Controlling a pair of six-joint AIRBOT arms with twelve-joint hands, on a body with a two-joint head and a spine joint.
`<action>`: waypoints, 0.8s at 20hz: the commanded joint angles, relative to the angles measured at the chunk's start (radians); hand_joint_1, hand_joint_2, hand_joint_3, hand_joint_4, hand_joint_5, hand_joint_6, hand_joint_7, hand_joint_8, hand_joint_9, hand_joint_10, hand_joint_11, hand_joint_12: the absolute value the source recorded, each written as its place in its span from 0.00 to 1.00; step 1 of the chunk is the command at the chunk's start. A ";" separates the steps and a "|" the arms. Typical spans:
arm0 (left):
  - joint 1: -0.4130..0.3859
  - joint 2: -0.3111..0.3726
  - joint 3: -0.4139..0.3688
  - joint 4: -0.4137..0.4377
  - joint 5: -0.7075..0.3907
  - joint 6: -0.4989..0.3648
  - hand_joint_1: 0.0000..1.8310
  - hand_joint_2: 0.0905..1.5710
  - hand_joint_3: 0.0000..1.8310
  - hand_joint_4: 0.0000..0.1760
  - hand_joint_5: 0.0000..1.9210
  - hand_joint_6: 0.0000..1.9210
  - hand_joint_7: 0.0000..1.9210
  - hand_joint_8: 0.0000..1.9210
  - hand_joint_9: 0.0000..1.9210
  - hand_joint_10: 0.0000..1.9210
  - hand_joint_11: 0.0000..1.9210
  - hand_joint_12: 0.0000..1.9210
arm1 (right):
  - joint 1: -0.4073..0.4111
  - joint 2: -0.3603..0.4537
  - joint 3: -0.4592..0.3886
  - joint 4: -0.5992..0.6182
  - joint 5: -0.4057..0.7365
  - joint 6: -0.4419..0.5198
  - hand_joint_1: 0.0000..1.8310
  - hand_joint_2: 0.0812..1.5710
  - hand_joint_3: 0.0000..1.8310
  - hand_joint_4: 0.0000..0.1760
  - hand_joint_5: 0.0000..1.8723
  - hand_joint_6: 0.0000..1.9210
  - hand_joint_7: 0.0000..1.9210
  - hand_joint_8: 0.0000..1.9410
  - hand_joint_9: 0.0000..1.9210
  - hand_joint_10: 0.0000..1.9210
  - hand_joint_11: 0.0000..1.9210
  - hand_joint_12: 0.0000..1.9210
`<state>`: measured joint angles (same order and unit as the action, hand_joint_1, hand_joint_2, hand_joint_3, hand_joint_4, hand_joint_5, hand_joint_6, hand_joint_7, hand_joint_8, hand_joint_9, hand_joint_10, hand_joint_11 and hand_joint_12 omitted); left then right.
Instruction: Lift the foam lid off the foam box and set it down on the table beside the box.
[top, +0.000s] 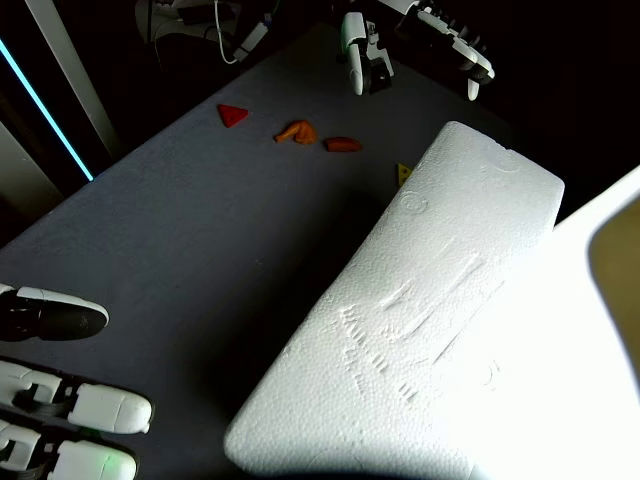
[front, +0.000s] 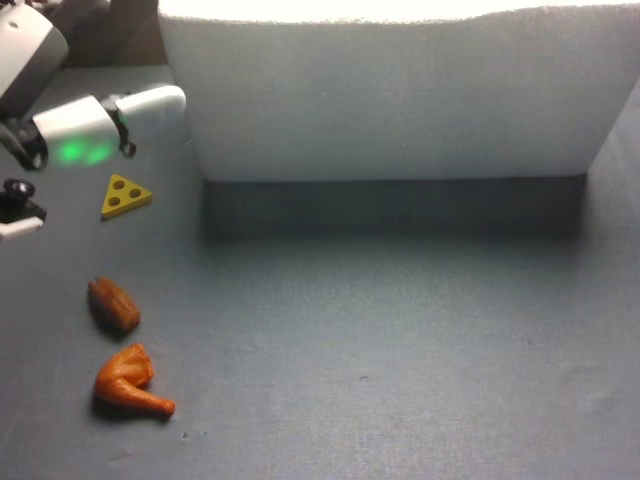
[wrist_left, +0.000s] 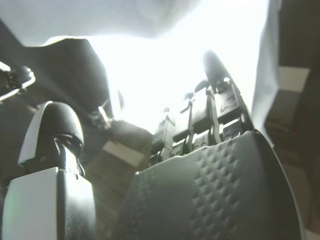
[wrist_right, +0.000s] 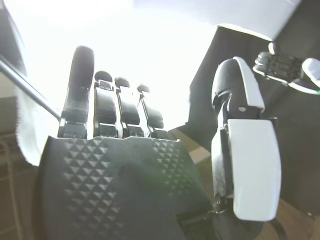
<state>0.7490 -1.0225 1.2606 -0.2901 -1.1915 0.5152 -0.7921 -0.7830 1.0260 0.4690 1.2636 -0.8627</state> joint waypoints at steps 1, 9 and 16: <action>-0.017 -0.001 0.012 -0.019 -0.099 -0.002 0.34 0.69 0.00 0.31 0.00 0.00 0.00 0.00 0.00 0.00 0.00 0.77 | 0.022 -0.001 0.017 0.000 0.076 -0.004 0.37 0.73 0.00 0.05 0.00 0.00 0.00 0.00 0.00 0.06 0.00 0.96; -0.055 -0.048 0.076 -0.091 -0.046 0.008 0.32 0.67 0.00 0.25 0.00 0.00 0.00 0.00 0.01 0.00 0.00 1.00 | 0.156 -0.086 0.130 0.012 -0.111 -0.041 0.39 0.73 0.00 0.00 0.00 0.00 0.00 0.00 0.00 0.00 0.00 0.83; -0.081 -0.095 0.147 -0.132 0.019 -0.025 0.30 0.63 0.00 0.21 0.00 0.00 0.00 0.00 0.00 0.00 0.00 0.95 | 0.262 -0.129 0.189 0.019 -0.213 -0.110 0.31 0.73 0.00 0.00 0.00 0.00 0.00 0.00 0.00 0.00 0.00 0.71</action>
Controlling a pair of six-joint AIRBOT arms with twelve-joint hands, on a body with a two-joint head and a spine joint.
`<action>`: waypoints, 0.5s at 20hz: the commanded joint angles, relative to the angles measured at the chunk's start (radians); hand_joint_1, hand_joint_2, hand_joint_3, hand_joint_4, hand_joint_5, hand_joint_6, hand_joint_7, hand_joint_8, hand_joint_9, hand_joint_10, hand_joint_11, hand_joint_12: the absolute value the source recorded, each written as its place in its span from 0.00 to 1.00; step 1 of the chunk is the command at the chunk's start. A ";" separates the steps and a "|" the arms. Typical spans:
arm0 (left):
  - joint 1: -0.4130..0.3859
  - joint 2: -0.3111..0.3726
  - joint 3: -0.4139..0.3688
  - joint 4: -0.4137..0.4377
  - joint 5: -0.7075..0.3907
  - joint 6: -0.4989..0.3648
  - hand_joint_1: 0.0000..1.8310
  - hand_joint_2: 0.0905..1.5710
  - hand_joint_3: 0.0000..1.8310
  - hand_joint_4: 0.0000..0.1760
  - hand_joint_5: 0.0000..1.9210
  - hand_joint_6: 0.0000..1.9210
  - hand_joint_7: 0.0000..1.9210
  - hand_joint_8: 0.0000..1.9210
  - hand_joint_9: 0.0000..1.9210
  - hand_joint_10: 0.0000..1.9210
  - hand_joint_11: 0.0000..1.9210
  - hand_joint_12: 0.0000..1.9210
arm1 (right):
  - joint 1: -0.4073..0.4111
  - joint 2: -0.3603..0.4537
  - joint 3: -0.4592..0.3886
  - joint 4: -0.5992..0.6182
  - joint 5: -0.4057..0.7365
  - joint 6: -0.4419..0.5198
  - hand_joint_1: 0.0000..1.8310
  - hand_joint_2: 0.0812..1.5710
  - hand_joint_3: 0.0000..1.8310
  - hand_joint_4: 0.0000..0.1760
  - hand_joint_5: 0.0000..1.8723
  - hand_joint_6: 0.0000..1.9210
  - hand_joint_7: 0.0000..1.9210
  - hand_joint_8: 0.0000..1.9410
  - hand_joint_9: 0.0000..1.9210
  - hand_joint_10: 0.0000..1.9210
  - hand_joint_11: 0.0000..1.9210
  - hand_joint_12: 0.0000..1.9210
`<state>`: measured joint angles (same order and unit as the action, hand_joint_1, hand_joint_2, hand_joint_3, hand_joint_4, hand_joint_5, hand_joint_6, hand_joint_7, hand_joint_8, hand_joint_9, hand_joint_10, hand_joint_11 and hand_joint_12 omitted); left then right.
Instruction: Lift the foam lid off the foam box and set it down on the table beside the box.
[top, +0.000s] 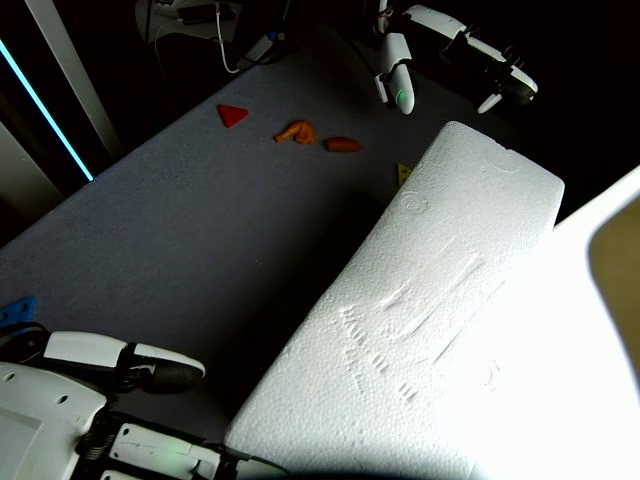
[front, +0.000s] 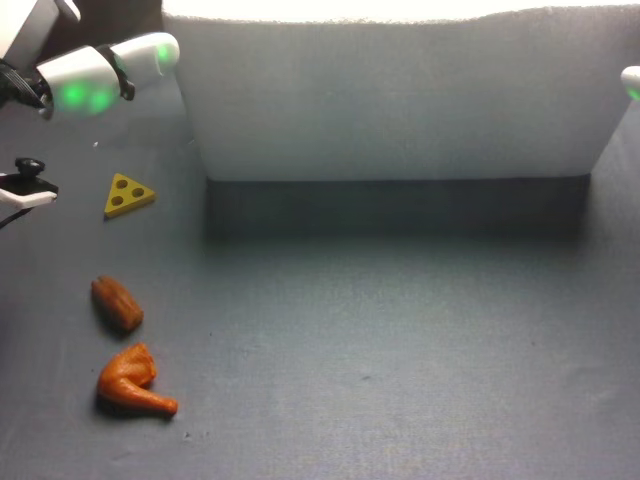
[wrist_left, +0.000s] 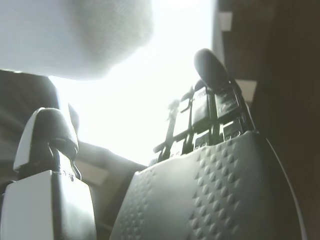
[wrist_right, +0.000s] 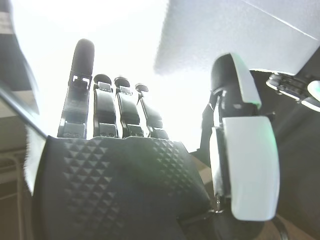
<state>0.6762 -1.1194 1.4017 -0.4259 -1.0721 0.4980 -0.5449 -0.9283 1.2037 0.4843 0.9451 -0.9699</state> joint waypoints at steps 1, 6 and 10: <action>-0.008 -0.003 0.012 0.001 -0.097 -0.013 0.30 0.63 0.00 0.21 0.00 0.00 0.00 0.00 0.00 0.00 0.00 0.95 | 0.017 0.016 0.013 0.009 0.102 -0.008 0.31 0.73 0.00 0.00 0.00 0.00 0.00 0.00 0.00 0.00 0.00 0.71; -0.021 -0.024 0.036 -0.002 -0.066 -0.025 0.29 0.65 0.00 0.21 0.00 0.00 0.00 0.00 0.00 0.00 0.00 0.54 | 0.023 0.008 0.031 0.056 0.095 -0.021 0.40 0.72 0.00 0.00 0.00 0.00 0.00 0.00 0.02 0.01 0.00 0.65; -0.021 -0.038 0.054 -0.007 -0.041 -0.036 0.28 0.66 0.00 0.05 0.00 0.00 0.00 0.00 0.01 0.00 0.00 0.42 | 0.023 0.003 0.037 0.094 0.093 -0.031 0.40 0.72 0.00 0.13 0.00 0.00 0.00 0.00 0.01 0.02 0.00 0.52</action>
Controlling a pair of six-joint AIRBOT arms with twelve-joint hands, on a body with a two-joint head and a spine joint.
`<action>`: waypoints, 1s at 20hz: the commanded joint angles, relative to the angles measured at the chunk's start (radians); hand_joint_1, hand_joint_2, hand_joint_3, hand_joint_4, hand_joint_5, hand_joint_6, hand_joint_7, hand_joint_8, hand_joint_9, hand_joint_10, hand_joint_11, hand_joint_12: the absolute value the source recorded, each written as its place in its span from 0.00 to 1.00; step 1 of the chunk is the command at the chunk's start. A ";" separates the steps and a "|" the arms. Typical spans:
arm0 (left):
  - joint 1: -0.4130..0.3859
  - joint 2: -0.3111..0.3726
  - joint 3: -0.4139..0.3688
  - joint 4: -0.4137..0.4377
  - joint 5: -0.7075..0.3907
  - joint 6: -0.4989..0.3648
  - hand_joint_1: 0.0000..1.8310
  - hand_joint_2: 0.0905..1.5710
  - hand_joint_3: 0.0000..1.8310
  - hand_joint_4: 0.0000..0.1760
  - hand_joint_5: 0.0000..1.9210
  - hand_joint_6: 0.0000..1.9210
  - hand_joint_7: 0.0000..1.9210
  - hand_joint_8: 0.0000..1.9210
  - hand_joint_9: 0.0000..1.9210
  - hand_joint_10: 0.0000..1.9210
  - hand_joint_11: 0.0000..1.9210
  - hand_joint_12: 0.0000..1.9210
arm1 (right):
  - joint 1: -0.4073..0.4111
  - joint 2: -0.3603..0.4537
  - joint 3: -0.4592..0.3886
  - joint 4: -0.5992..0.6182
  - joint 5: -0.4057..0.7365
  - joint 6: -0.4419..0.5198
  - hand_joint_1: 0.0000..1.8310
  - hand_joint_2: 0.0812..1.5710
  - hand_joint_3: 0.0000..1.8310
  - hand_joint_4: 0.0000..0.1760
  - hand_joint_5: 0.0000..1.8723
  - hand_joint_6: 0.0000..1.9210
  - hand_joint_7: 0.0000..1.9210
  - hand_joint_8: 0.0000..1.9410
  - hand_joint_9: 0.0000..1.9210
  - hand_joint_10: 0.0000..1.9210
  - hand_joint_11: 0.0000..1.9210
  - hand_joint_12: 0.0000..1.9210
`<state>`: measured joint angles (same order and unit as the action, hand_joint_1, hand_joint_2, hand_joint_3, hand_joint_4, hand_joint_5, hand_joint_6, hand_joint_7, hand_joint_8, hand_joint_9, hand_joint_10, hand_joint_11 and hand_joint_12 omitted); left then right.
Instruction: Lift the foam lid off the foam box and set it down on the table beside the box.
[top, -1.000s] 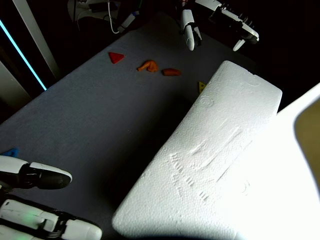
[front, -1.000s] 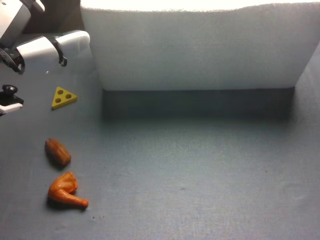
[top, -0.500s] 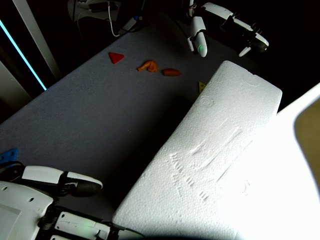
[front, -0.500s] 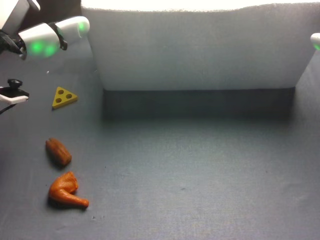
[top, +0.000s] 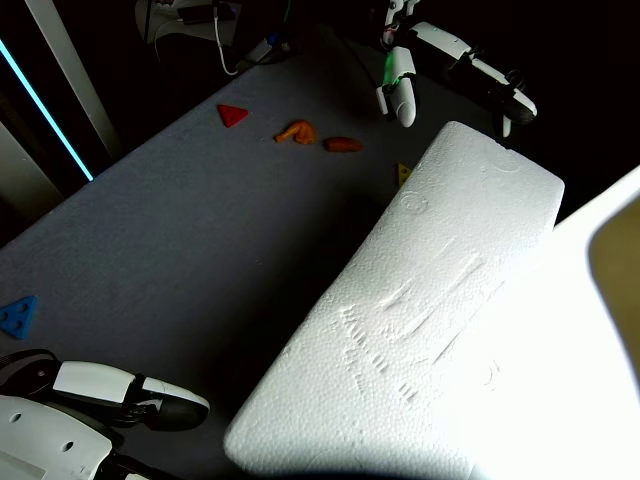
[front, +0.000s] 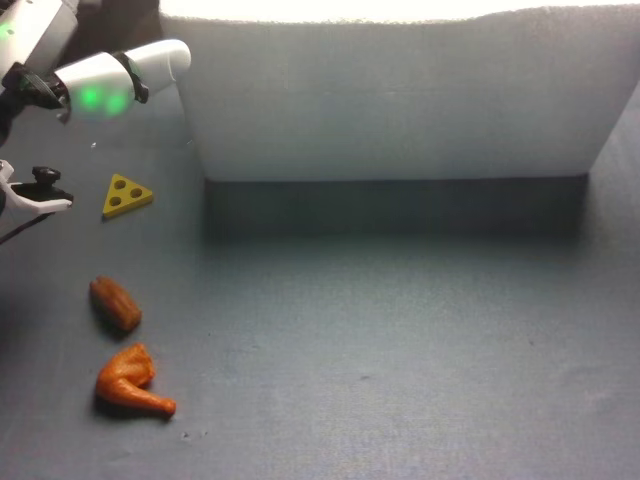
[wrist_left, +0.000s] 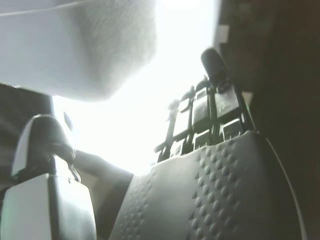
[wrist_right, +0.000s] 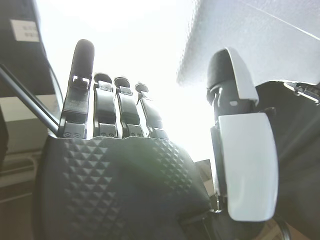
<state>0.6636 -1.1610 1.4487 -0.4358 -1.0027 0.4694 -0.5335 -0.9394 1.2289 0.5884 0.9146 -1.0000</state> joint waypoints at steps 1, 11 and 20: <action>-0.008 -0.001 0.013 0.001 -0.104 -0.010 0.29 0.66 0.00 0.06 0.00 0.00 0.00 0.00 0.01 0.00 0.00 0.46 | 0.012 0.013 0.015 -0.004 0.124 -0.001 0.37 0.72 0.00 0.24 0.00 0.00 0.00 0.00 0.00 0.00 0.00 0.44; -0.018 -0.043 0.065 -0.008 -0.027 -0.031 0.26 0.65 0.00 0.04 0.00 0.00 0.00 0.00 0.01 0.00 0.00 0.35 | 0.012 -0.012 0.063 0.051 0.094 0.005 0.35 0.73 0.00 0.00 0.00 0.00 0.00 0.00 0.00 0.00 0.00 0.33; -0.039 -0.082 0.122 0.002 0.059 -0.053 0.30 0.65 0.00 0.00 0.01 0.00 0.00 0.00 0.00 0.00 0.00 0.18 | 0.012 -0.061 0.106 0.062 0.065 0.058 0.33 0.72 0.00 0.00 0.00 0.00 0.00 0.00 0.00 0.00 0.00 0.00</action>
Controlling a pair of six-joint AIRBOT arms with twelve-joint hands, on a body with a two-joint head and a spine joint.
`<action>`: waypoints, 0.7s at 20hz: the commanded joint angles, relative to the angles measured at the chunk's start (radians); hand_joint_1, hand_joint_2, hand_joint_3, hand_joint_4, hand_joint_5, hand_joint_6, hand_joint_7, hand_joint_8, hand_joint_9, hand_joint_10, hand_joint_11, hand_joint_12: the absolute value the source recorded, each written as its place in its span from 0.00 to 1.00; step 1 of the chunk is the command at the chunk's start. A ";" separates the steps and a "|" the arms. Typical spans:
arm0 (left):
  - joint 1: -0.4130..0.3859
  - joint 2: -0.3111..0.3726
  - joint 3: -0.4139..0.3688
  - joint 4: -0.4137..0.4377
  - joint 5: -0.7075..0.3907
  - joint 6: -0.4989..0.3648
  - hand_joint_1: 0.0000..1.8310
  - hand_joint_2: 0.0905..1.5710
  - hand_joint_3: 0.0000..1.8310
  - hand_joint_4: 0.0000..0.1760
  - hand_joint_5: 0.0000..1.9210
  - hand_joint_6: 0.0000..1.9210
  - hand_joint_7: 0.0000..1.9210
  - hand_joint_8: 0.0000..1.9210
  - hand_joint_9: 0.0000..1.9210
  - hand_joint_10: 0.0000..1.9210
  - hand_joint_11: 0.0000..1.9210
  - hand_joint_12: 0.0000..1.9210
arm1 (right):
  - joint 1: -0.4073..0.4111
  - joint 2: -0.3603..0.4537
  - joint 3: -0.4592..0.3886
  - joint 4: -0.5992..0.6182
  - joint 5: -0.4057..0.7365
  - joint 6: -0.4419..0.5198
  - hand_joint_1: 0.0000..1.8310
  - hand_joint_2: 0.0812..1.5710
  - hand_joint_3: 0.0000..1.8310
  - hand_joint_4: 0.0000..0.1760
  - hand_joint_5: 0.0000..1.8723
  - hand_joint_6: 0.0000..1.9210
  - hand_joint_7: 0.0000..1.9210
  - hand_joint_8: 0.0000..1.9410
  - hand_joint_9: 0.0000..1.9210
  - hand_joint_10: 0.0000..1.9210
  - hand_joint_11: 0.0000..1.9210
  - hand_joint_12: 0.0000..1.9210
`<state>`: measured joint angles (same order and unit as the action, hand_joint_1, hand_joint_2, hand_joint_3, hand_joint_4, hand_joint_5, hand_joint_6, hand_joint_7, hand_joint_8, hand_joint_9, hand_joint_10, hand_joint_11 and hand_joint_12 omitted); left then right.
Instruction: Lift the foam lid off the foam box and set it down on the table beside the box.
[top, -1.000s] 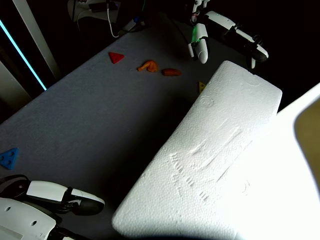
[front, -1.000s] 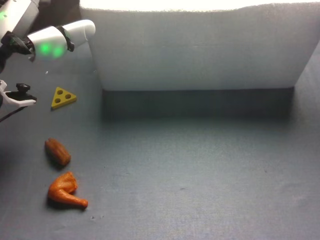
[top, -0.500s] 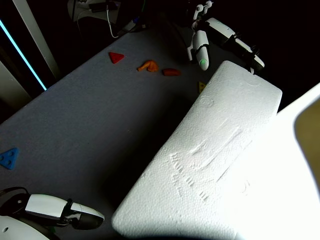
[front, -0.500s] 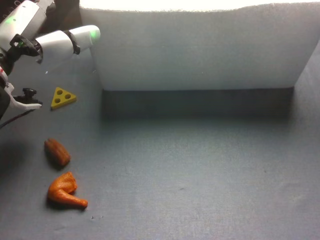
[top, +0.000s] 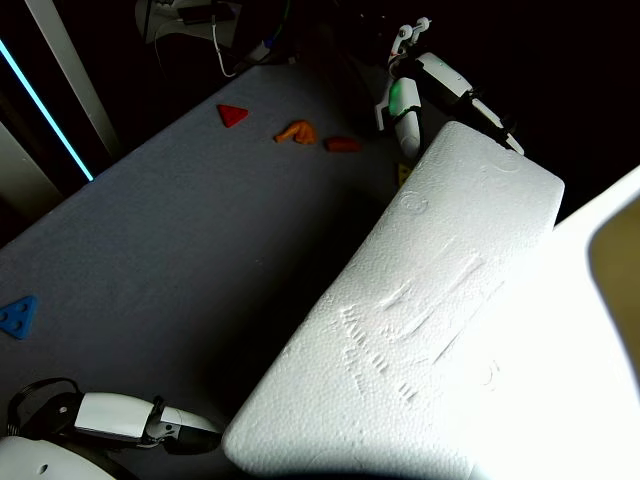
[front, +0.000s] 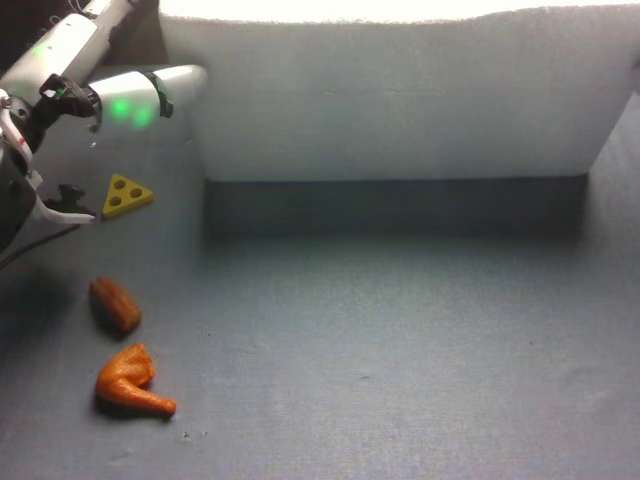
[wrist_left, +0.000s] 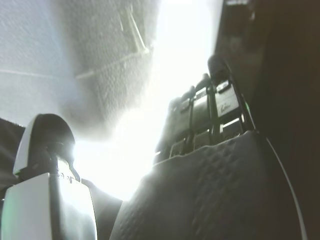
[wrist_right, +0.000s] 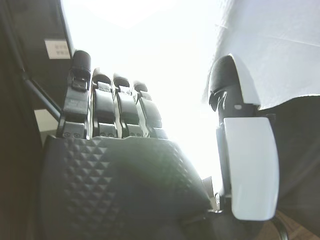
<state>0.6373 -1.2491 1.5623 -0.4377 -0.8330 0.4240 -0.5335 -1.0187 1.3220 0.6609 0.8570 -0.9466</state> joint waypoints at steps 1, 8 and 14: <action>-0.014 0.002 0.013 0.005 -0.107 -0.010 0.30 0.65 0.00 0.00 0.02 0.00 0.00 0.00 0.00 0.00 0.00 0.16 | 0.012 0.017 0.013 -0.011 0.123 0.006 0.32 0.71 0.00 0.00 0.00 0.00 0.00 0.00 0.00 0.00 0.02 0.01; -0.030 -0.010 0.027 0.023 -0.096 -0.019 0.31 0.67 0.00 0.00 0.03 0.00 0.00 0.00 0.00 0.00 0.00 0.21 | 0.012 -0.011 0.032 -0.040 0.123 0.066 0.29 0.68 0.00 0.00 0.00 0.00 0.00 0.00 0.00 0.00 0.00 0.00; -0.037 -0.023 0.038 0.034 -0.092 -0.030 0.33 0.68 0.00 0.00 0.07 0.00 0.00 0.00 0.00 0.00 0.00 0.12 | 0.025 -0.032 0.051 -0.064 0.123 0.099 0.30 0.71 0.00 0.00 0.05 0.02 0.05 0.02 0.03 0.01 0.00 0.00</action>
<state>0.6113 -1.2762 1.5932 -0.4061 -0.8009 0.4019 -0.5194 -1.0622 1.3647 0.6102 0.8639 -0.8577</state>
